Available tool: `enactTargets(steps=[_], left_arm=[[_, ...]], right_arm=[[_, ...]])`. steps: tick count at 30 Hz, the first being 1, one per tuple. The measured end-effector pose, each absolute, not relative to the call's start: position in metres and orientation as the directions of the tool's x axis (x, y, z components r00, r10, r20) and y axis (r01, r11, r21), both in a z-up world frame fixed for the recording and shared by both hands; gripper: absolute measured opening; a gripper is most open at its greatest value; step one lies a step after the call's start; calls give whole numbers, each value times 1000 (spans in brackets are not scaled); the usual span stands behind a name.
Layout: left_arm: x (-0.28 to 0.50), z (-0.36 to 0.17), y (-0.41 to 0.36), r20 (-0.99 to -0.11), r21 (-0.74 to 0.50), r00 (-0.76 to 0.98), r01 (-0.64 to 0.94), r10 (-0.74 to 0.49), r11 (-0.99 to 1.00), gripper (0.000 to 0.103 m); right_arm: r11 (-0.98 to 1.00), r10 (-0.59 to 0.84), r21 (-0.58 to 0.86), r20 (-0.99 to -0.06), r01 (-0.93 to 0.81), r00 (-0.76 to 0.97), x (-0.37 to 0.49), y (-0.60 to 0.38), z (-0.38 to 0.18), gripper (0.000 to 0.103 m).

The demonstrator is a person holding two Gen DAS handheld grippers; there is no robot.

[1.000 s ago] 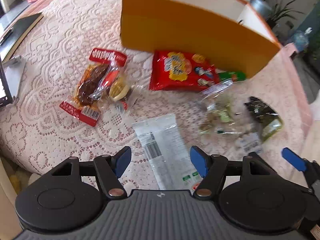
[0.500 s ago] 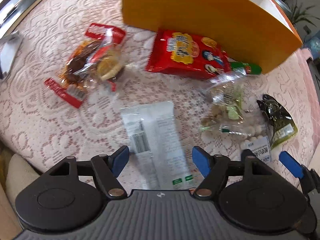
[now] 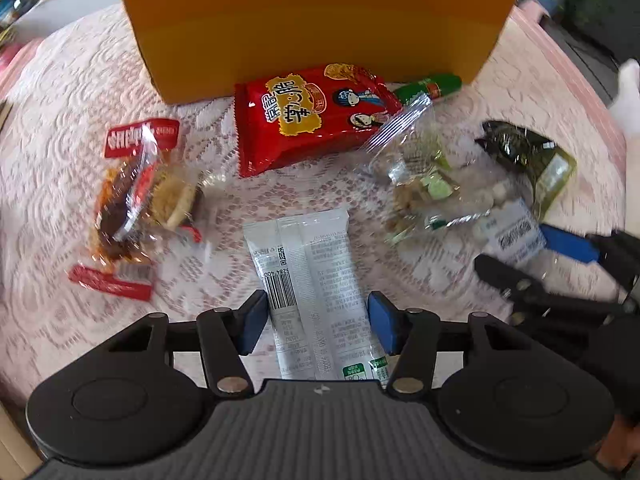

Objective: Organize snacks
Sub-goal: 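Move the right tool to the white-labelled ball tray while the left tool approaches the white bar, then grasp the white-labelled tray with the right gripper while the left gripper grasps the white bar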

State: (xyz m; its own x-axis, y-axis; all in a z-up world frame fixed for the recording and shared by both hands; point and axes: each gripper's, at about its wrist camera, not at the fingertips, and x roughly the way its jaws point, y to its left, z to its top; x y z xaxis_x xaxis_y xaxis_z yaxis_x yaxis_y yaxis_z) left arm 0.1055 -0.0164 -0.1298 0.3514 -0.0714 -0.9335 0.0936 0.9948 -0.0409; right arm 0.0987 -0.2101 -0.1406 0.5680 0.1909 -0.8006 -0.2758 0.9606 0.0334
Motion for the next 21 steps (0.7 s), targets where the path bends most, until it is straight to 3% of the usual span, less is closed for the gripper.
enactTargets(steps=[3,6,14,21], left_arm=[[103,-127,-12,-938,29,345,169,-32,985,62],[101,-126,-7,-941,68,337,205,-5,976,70],[94,-132,9,-946,-27,323,1,-26,1000,80],[91,-136,3,-933,-9,359,-17,-2,1000,77]], right_arm=[[960,237,108,-805,-259,545,98,-216,-138,62],[950,283,162,-806,-266,521,96,-217,-138,62],[963,236,110,-788,-247,569,98,-210,-138,73],[964,192,38,-780,-262,596,107,-198,-142,72]])
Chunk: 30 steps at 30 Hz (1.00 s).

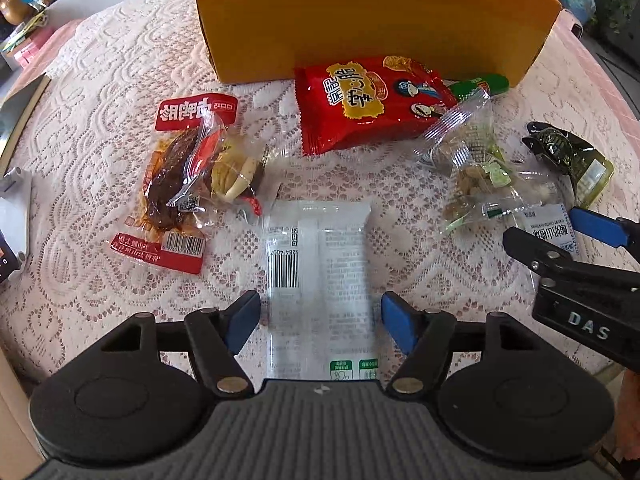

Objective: Organize snacks
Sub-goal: 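Grasp the white-labelled tray with the right gripper while the left gripper grasps the white bar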

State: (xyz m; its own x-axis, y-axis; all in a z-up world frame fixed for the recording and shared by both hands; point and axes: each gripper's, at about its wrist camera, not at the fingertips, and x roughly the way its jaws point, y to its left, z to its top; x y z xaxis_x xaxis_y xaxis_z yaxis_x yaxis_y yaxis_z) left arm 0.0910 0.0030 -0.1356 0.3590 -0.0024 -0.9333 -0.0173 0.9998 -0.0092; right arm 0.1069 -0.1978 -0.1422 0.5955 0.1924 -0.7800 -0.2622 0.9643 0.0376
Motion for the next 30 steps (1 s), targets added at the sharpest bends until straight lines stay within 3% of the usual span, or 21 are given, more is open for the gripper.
enactTargets(steps=[4,11,30], left_arm=[[88,-131,2,-922,-3,386,14,-8,1000,59],[84,-129,4,-909,-19,416,38,-33,999,55],[57,-67,15,-805,-136,576,48,-138,990,55]], right_arm=[[964,185,30,-791,-266,583,111,-195,-148,66],[962,188,26,-784,-270,592,108,-194,-148,59],[969,183,19,-727,-248,662,74,-206,-109,58]])
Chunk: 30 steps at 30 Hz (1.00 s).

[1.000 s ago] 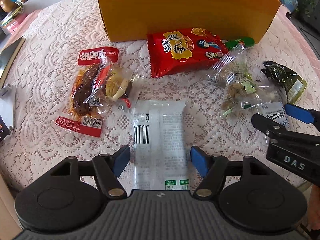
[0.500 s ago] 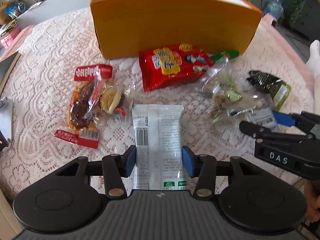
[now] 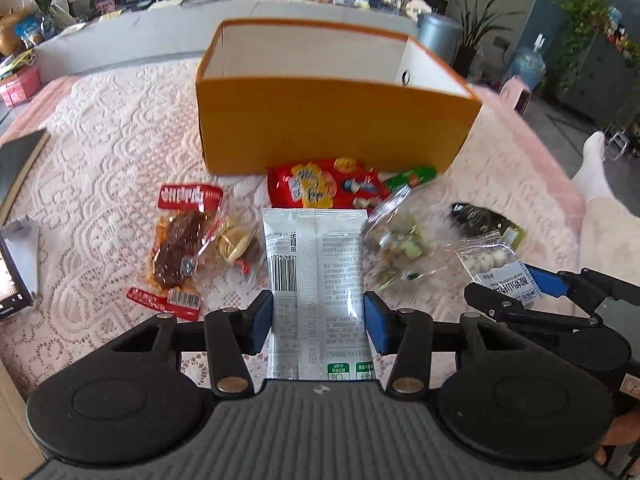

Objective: Organize snacks
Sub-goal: 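Grasp the white-labelled tray with the right gripper while the left gripper grasps the white bar, then lift both items and carry them over the orange box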

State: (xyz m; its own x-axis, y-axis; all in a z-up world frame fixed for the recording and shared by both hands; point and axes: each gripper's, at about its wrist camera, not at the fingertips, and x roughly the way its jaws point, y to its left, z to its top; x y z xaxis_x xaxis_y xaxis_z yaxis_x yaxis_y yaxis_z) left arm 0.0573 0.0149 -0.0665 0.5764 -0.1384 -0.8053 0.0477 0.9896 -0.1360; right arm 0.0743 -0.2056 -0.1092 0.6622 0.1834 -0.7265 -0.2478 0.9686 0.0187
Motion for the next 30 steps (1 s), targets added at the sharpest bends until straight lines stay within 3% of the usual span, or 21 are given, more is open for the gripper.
enactTargets(steps=[16,30], left_arm=[[64,-5,19,-695,-145,701,81,-160,986,54],[118,39,15,-608,-118,780,94,-147,989,54]], right_arm=[[932,263,-50,-591,-360,763,52,-184,-31,57],[909,305,-93,-515,-406,801,112,-171,25,57]])
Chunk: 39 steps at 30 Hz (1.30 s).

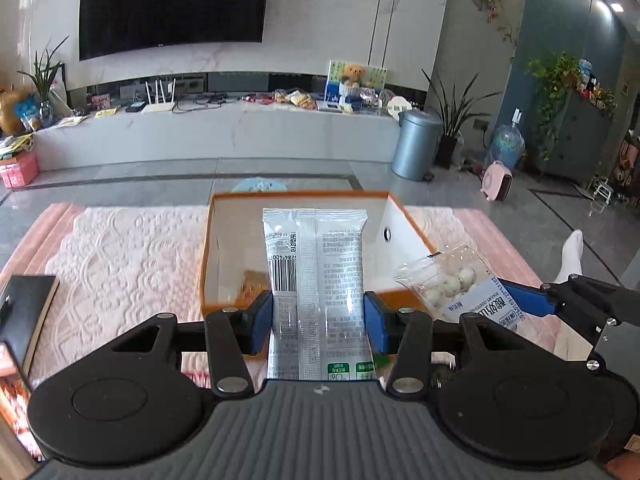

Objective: Organize snacks
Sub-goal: 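Lift both items and carry them over the orange box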

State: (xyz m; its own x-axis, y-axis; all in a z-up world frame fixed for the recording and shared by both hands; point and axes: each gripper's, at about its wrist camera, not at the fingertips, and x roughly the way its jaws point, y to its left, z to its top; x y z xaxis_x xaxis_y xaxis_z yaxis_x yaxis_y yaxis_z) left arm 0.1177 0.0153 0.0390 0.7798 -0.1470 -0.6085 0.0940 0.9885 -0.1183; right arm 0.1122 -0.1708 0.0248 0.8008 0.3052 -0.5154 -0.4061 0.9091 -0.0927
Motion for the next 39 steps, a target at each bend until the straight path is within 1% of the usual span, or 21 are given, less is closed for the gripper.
enactTargets(steps=[3,9,12,15,19,24,28,36,39], left_arm=[[134,44,16,-596,-137,790,77,-144,988,54],[166,53,13,-571,-134,809,72,-136,988,54],[184,51,10,-573,-121,810,68,-126,990,54],[202,45,5,-587,-102,802,64,-112,993,54],[227,27,-2,-634,-77,768,58,-94,995,54],[255,-4,-3,-701,-72,707,51,-87,996,54],[273,-25,-2,-748,-67,659,50,-84,996,54],[296,-57,-8,-811,-28,582,75,-66,997,54],[301,-67,-7,-837,-38,542,76,-73,996,54]], right_arm=[[908,299,-111,-506,-405,809,131,-168,32,57],[901,269,-174,-494,-397,827,170,-162,38,57],[901,257,-185,-503,-393,825,192,-161,37,57],[906,252,-165,-529,-390,810,215,-159,31,57],[915,217,-167,-566,-368,795,247,-155,16,57],[924,187,-142,-641,-355,745,287,-151,-9,57],[921,150,-162,-692,-355,706,314,-148,-32,57],[913,116,-149,-797,-379,592,354,-144,-66,56],[903,88,-164,-834,-397,544,366,-140,-77,57]])
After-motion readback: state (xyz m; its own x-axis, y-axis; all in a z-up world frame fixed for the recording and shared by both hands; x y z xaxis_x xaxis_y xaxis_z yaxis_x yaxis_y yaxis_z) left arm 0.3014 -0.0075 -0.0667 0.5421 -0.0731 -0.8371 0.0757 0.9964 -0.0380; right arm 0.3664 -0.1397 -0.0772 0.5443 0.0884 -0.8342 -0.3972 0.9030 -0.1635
